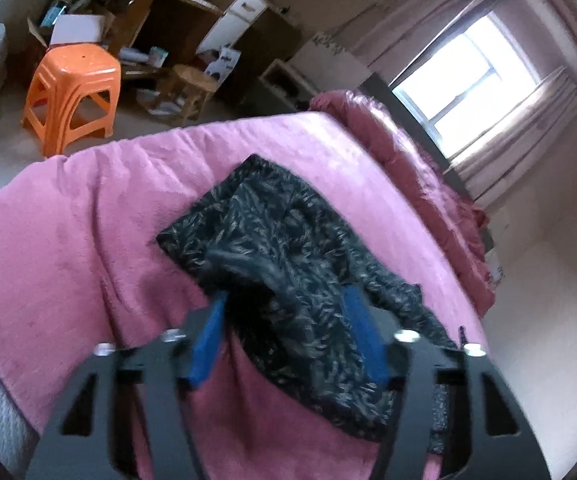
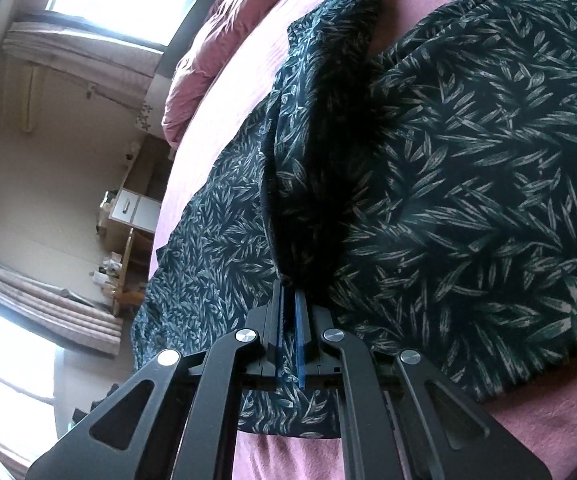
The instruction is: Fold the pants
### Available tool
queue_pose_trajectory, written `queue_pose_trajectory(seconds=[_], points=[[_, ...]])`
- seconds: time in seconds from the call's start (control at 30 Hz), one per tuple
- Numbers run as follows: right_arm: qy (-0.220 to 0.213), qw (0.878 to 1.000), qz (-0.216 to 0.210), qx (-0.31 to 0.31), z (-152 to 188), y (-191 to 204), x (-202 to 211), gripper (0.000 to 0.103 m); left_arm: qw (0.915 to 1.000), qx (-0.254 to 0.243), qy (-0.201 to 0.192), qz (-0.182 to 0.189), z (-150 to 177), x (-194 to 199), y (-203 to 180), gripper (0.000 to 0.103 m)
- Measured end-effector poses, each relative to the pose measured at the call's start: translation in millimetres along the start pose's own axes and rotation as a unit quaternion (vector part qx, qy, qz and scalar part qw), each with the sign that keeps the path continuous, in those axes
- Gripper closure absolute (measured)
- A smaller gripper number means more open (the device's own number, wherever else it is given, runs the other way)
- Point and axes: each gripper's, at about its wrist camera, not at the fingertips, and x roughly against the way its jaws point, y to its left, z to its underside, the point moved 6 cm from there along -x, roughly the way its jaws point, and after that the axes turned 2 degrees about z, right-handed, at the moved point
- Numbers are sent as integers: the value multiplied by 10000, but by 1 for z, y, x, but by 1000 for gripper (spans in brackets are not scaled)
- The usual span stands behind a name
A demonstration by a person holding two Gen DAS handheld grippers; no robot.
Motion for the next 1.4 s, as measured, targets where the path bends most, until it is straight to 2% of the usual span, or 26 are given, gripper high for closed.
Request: queue_pose_trajectory(seconds=[0.03, 0.1, 0.17, 0.27, 0.33, 0.4, 0.47, 0.53, 0.6, 0.67, 0.77, 0.9, 0.97, 1.03, 1.07, 1.13, 1.17, 1.2, 1.23, 1.27, 1.3, 1.33, 1.4], points=[[0, 10000, 9, 8, -1, 0, 1, 99, 9999, 73, 82, -66, 0, -5, 2, 66], [-3, 10000, 44, 40, -2, 1, 1, 99, 9996, 177, 211, -102, -2, -14, 7, 90], [-34, 9999, 87, 121, -2, 4, 0, 99, 9993, 221, 273, -98, -3, -18, 7, 94], [-279, 9988, -107, 384, -9, 19, 9, 99, 9999, 13, 114, 87, -19, -12, -8, 95], [-560, 9957, -359, 652, -12, 35, 24, 99, 9992, -27, -118, 371, -40, 1, -20, 95], [-585, 9937, -482, 823, -4, 43, 34, 101, 9985, 15, -205, 508, -51, 7, -21, 95], [-446, 9941, -539, 827, 6, 42, 35, 101, 9995, -45, -196, 256, -53, 10, -12, 95], [-131, 9971, -339, 669, 23, 29, 26, 101, 9999, -101, 4, -98, -43, 2, 2, 95], [32, 9989, -228, 409, 28, 18, 20, 101, 9985, 337, 341, -276, -23, -10, 25, 95], [-20, 9991, -122, 398, 25, 16, 19, 101, 9976, 548, 344, -230, -13, -11, 34, 95], [-81, 9986, -5, 522, 25, 18, 21, 101, 9994, 202, 165, -237, -14, -3, 24, 95], [-475, 9978, -173, 438, 18, 20, 40, 103, 9998, 58, 69, -156, -19, 6, 14, 95], [-567, 9980, -83, 276, 17, 12, 44, 103, 9988, -198, 156, -410, -19, -1, 13, 95], [-371, 9993, -76, 67, 17, 4, 38, 103, 9964, -305, 353, -709, -13, -10, 18, 94], [-315, 9995, 25, 88, 18, 2, 36, 103, 9959, -271, 393, -770, -10, -9, 20, 93], [-355, 9982, 300, 382, 19, 9, 34, 103, 9960, -329, 179, -814, -10, 0, 19, 87], [-426, 9971, 379, 513, 20, 14, 35, 103, 9955, -394, 33, -867, -11, 4, 16, 77], [-460, 9963, 399, 599, 20, 17, 37, 103, 9940, -482, -232, -952, -13, 13, 13, 62], [-515, 9954, 400, 699, 21, 21, 39, 99, 9919, -538, -518, -1032, -15, 22, 9, 54], [-580, 9945, 435, 753, 21, 24, 40, 88, 9903, -578, -718, -1041, -17, 29, 5, 48], [-710, 9924, 550, 843, 20, 26, 43, 81, 9880, -664, -956, -1017, -20, 37, -1, 48], [-811, 9903, 658, 913, 18, 28, 46, 68, 9860, -742, -1106, -1007, -22, 42, -6, 47], [-997, 9859, 769, 1107, 12, 33, 50, 62, 9809, -1010, -1368, -945, -25, 50, -23, 38]])
